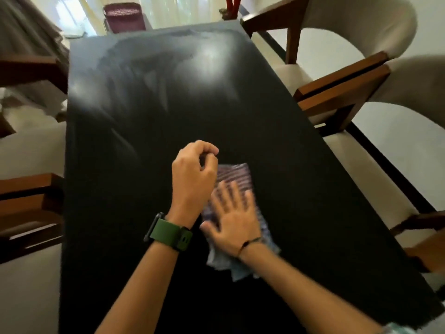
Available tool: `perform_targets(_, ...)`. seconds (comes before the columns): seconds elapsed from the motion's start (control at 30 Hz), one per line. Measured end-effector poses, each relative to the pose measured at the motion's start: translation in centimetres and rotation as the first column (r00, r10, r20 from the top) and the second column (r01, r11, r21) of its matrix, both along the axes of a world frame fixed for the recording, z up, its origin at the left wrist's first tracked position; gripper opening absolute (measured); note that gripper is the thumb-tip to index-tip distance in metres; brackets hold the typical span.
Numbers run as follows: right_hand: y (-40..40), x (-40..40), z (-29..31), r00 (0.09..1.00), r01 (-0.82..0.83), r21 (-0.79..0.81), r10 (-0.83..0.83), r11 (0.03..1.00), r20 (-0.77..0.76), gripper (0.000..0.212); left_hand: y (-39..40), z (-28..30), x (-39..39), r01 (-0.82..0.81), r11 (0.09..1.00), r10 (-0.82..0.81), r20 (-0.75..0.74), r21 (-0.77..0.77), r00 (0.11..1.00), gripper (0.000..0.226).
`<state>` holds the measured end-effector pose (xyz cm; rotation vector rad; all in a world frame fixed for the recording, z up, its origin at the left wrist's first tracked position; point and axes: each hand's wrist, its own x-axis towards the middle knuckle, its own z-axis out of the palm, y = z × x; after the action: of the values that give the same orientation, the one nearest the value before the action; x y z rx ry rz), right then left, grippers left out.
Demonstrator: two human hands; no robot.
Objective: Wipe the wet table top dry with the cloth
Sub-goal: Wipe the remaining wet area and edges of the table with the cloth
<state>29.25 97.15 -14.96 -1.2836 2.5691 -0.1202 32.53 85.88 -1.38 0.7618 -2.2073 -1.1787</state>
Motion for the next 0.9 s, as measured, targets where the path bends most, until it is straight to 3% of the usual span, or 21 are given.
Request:
perform_targets(0.1, 0.7, 5.9, -0.4, 0.946, -0.320, -0.074, 0.323, 0.945, 0.027, 0.070, 0.8, 0.4, 1.5, -0.010, 1.000, 0.010, 0.024, 0.017, 1.000, 0.017)
perform_targets(0.2, 4.1, 5.6, -0.8, 0.904, -0.426, -0.080, 0.421, 0.901, -0.072, 0.065, 1.9, 0.7, 2.8, -0.011, 0.999, 0.010, 0.032, 0.037, 0.999, 0.017)
perform_targets(0.3, 7.8, 1.2, -0.5, 0.945, -0.319, -0.034, 0.315, 0.947, -0.084, 0.066, 3.9, 1.4, 3.4, -0.033, 0.998, 0.032, 0.020, 0.055, 0.999, 0.017)
perform_targets(0.43, 12.6, -4.9, -0.2, 0.990, 0.032, 0.087, -0.019, 0.996, -0.141, 0.066, 7.0, 1.6, 4.5, -0.081, 0.996, 0.081, -0.015, 0.049, 0.997, 0.016)
perform_targets(0.57, 12.4, -4.2, 0.5, 0.980, 0.163, 0.094, -0.150, 0.982, -0.129, 0.070, 10.2, 1.5, 5.7, -0.146, 0.988, 0.147, -0.017, 0.057, 0.989, 0.015)
perform_targets(0.63, 11.2, -0.5, 0.6, 0.996, 0.079, 0.062, -0.076, 0.995, -0.043, 0.075, 11.6, 1.5, 6.0, -0.159, 0.984, 0.160, -0.008, 0.084, 0.987, 0.015)
perform_targets(0.73, 10.3, 7.0, 0.6, 0.970, -0.220, -0.046, 0.223, 0.974, 0.091, 0.075, 13.0, 1.5, 5.8, -0.174, 0.979, 0.176, -0.003, 0.110, 0.984, 0.015)
perform_targets(0.8, 11.0, 10.4, 0.5, 0.921, -0.373, -0.109, 0.382, 0.921, 0.080, 0.067, 13.8, 1.7, 5.4, -0.172, 0.981, 0.173, 0.003, 0.089, 0.985, 0.016)
perform_targets(0.9, 12.8, 8.7, 0.2, 0.889, -0.454, -0.109, 0.458, 0.884, 0.011, 0.060, 14.4, 2.0, 5.0, -0.135, 0.989, 0.134, 0.024, 0.059, 0.991, 0.015)
